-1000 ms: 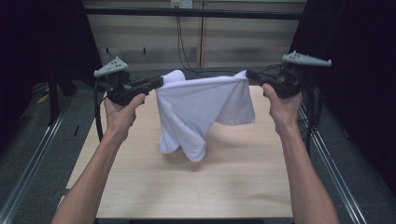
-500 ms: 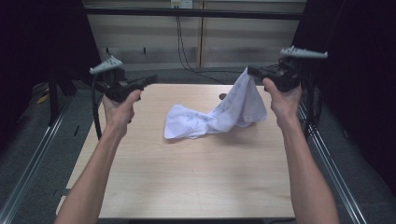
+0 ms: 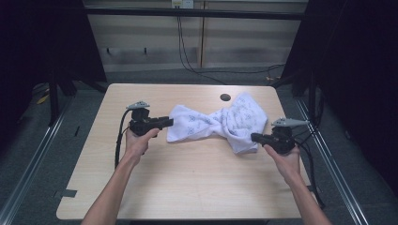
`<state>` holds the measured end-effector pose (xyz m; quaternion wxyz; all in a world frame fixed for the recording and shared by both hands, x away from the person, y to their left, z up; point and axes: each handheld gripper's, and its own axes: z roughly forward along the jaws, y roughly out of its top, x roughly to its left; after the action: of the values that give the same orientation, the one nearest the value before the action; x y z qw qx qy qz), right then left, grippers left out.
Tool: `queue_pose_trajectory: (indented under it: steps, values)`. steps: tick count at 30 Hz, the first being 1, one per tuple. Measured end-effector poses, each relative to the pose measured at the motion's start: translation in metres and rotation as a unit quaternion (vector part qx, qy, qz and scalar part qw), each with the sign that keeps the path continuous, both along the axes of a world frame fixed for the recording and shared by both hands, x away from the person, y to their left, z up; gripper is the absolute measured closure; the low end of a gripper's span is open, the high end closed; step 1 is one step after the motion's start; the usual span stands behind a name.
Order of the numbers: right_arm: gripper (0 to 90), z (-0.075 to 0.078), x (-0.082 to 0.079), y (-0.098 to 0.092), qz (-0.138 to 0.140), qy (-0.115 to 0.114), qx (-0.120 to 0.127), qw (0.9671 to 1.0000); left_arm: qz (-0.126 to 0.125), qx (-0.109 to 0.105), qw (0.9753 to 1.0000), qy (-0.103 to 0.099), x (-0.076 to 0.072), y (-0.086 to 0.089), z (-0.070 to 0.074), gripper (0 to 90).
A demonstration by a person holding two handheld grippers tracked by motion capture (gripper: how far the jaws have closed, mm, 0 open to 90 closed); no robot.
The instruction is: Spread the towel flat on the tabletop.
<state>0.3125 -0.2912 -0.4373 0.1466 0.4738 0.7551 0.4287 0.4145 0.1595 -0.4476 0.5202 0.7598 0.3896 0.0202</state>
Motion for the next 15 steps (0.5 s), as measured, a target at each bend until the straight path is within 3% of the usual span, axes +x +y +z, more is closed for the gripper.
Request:
queue_pose_trajectory:
  steps: [1,3,5,7,8,9,12,13,15]
  values:
    - [83.6,-0.006,-0.001,-0.002,-0.001,0.007,-0.005,1.0000,-0.001,0.012,0.9999,0.007,0.001,-0.001,-0.008,62.1]
    - [76.2,-0.018,-0.004,-0.007,-0.006,0.014,-0.002,0.9999,-0.009,0.016,0.9996,0.019,0.002,-0.004,-0.023,56.2]
    - [69.1,-0.022,-0.006,-0.012,-0.010,0.004,0.035,0.9993,-0.022,0.020,0.9991,0.029,0.002,-0.009,-0.034,51.7]
    - [64.4,-0.019,-0.007,-0.010,-0.011,-0.007,0.041,0.9991,-0.038,0.031,0.9982,0.034,0.002,-0.017,-0.044,47.6]
    - [64.1,-0.018,-0.007,-0.009,-0.008,-0.013,0.046,0.9988,-0.048,0.034,0.9976,0.037,0.002,-0.020,-0.047,47.7]
    - [63.4,-0.016,-0.008,-0.007,-0.005,-0.015,0.055,0.9984,-0.060,0.056,0.9961,0.033,0.001,-0.027,-0.052,47.7]
    - [60.5,-0.013,-0.010,0.000,0.003,-0.025,0.060,0.9979,-0.070,0.093,0.9926,0.034,0.000,-0.037,-0.061,49.8]
    - [60.0,-0.012,-0.010,0.001,0.007,-0.025,0.062,0.9977,-0.059,0.097,0.9932,0.024,0.000,-0.038,-0.062,52.6]
    - [59.2,-0.011,-0.011,0.002,0.011,-0.027,0.064,0.9975,-0.048,0.094,0.9939,0.030,0.001,-0.037,-0.063,61.2]
